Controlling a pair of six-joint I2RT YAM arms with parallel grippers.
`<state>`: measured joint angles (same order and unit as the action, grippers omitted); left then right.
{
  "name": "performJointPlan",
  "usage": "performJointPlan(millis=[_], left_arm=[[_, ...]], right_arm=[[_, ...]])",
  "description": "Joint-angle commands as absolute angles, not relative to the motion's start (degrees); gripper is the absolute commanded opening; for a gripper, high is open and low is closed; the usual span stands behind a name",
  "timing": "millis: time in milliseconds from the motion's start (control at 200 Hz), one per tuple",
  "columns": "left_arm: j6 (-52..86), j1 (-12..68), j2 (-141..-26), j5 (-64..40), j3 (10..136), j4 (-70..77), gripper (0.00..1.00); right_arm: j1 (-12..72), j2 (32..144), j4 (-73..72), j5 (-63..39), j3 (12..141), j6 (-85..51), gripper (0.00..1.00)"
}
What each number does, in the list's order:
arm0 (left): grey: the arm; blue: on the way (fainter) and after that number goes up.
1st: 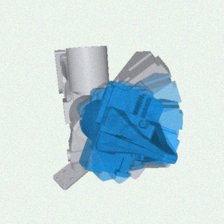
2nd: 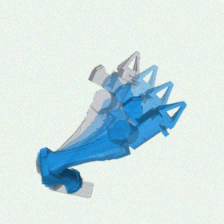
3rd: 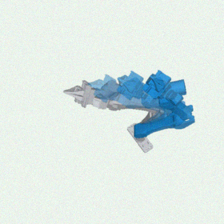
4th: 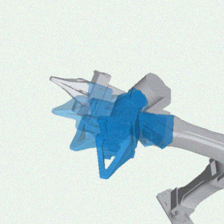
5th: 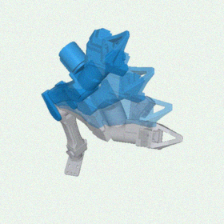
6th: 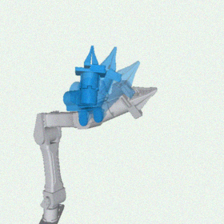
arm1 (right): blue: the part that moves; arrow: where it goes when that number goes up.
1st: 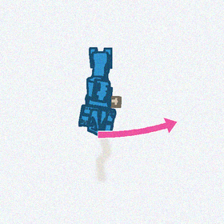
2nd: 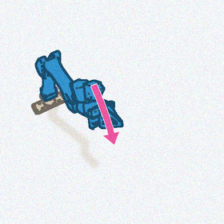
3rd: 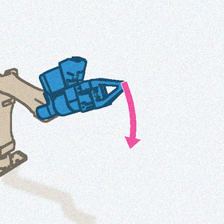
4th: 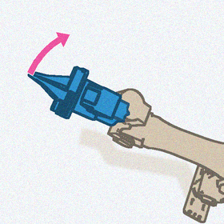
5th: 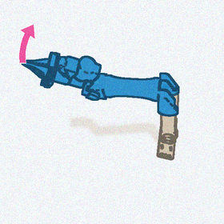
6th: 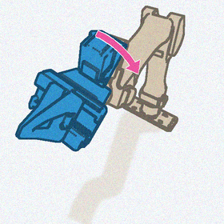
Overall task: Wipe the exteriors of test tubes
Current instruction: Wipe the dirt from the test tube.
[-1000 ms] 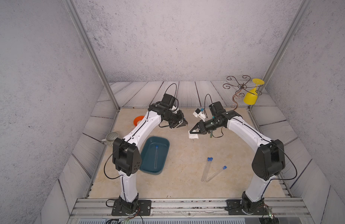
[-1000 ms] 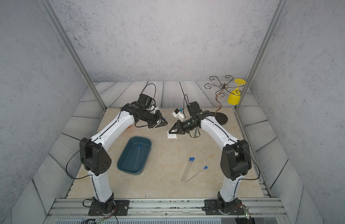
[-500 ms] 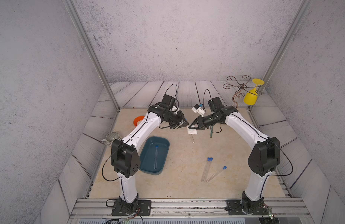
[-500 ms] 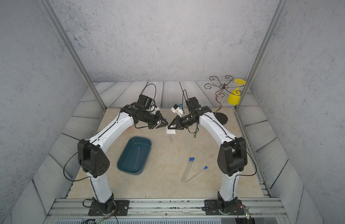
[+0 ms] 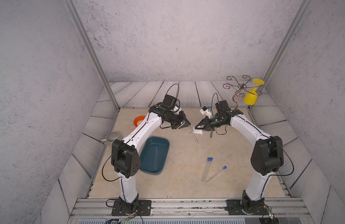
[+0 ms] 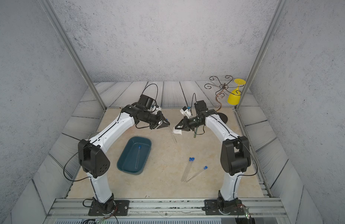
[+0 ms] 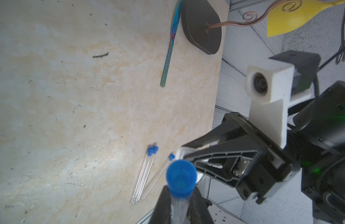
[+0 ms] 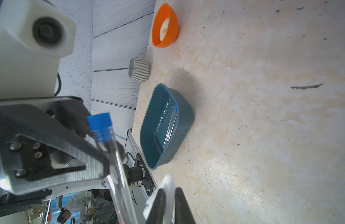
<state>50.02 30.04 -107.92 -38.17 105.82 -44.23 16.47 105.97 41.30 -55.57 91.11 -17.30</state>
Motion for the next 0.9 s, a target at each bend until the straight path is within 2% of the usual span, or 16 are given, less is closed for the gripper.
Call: performJointPlan(millis=[0,265,540,896], left_arm=[[49.46,30.32,-107.87,-39.64,108.25,-43.77,0.07],[49.09,30.33,-108.27,-39.54,108.81,-43.92,0.06],[45.47,30.07,-110.29,-35.09,110.0,-46.05,0.06],[46.79,29.47,-110.31,-36.44,108.63,-43.84,0.06]], right_arm=[[16.75,102.97,41.39,-55.6,89.58,-16.97,0.14],[17.04,104.36,41.04,-55.76,88.82,-18.26,0.13],[17.47,98.74,41.82,-57.53,88.61,-20.01,0.13],[17.66,95.15,35.52,-60.35,85.62,-26.97,0.13]])
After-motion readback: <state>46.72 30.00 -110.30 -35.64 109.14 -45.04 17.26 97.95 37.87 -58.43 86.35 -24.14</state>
